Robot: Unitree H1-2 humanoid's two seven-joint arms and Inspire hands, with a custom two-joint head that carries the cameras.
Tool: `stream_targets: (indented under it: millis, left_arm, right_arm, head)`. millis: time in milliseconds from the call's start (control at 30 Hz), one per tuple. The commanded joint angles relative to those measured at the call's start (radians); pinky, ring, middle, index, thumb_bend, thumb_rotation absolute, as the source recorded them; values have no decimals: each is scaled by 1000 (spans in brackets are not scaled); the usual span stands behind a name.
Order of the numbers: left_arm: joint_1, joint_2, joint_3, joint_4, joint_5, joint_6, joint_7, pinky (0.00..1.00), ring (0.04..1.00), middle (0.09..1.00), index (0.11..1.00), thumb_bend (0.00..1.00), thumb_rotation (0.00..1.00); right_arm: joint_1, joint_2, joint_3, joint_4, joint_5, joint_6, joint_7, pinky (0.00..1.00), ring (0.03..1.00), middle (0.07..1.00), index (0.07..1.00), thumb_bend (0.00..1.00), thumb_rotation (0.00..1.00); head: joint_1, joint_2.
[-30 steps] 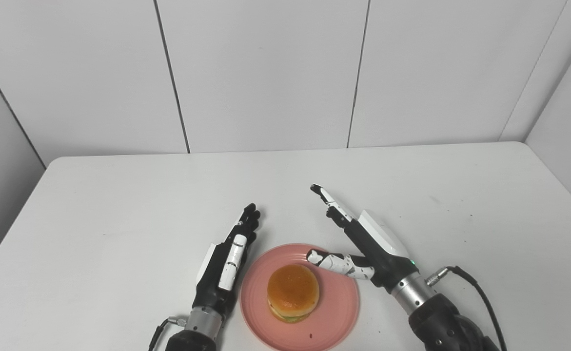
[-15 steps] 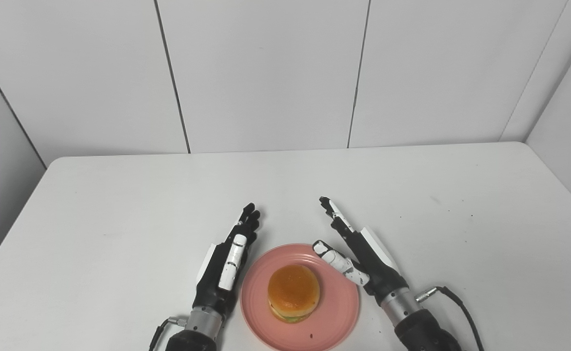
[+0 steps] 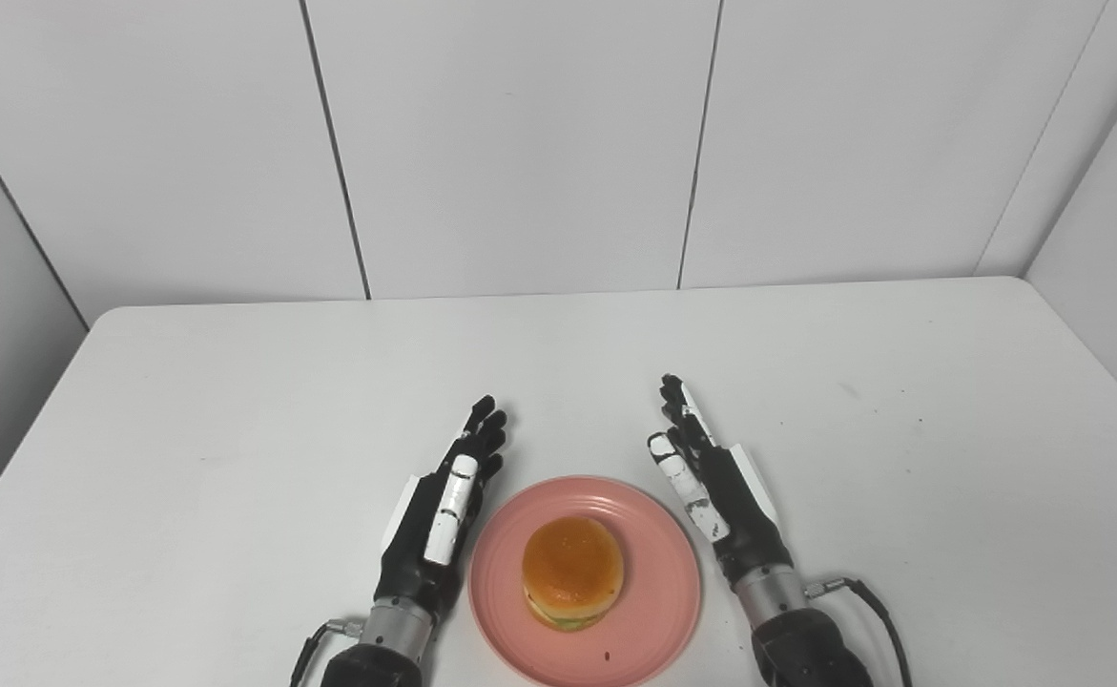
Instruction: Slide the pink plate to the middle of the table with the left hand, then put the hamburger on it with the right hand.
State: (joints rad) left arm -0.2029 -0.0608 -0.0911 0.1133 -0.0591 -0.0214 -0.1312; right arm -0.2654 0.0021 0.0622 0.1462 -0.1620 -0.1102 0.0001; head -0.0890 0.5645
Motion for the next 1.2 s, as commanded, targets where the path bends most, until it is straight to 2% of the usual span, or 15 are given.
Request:
stream_targets:
  millis: [0,300,467,600,700,767,833,933,1167]
  left_arm:
    - [26,-8,9,40,4,5,23,992,987,978,966,542,1000]
    - [22,-24,28,60,22,-31,62,1000,1000,997,990,541,1000]
    - [20,-29,33,82,69,-88,114,1000,1000,1000,995,563,1000]
    - [20,-34,36,86,79,-100,141,1000,1000,1000,998,558,1000]
    - [14,-33,36,92,89,-108,154,1000,1000,1000,1000,537,1000]
    - [9,-31,36,99,98,-115,159,1000,1000,1000,1000,543,1000]
    - [4,-28,35,110,100,-124,162,1000,1000,1000,1000,547,1000]
    - [-2,-27,36,123,103,-140,168,1000,1000,1000,1000,545,1000]
    - [-2,-29,40,115,85,-127,160,1000,1000,1000,1000,522,1000]
  right_arm:
    - [-13,14,-9,24,10,-87,-34,998,1000,1000,1000,629,1000]
    - [-19,26,-35,90,45,-166,-74,998,991,1000,1000,573,1000]
    - [-17,29,-43,102,68,-182,-70,1000,1000,1000,1000,563,1000]
    - [-1,35,-40,94,74,-195,-69,1000,1000,1000,1000,529,1000]
    - [20,55,-42,78,85,-193,-77,997,997,1000,1000,526,1000]
    - [35,65,-42,59,94,-178,-73,1000,998,1000,1000,540,951]
    - [47,70,-41,45,93,-170,-72,1000,999,1000,1000,539,944]
    - [62,70,-38,38,85,-174,-71,1000,999,1000,1000,541,931]
    - [101,64,-39,8,83,-136,-66,994,1000,1000,1000,563,945]
  head:
    - [0,1]
    - [2,3]
    - [5,5]
    - [5,5]
    - [5,5]
    - [6,5]
    - [6,5]
    - [8,4]
    - [7,4]
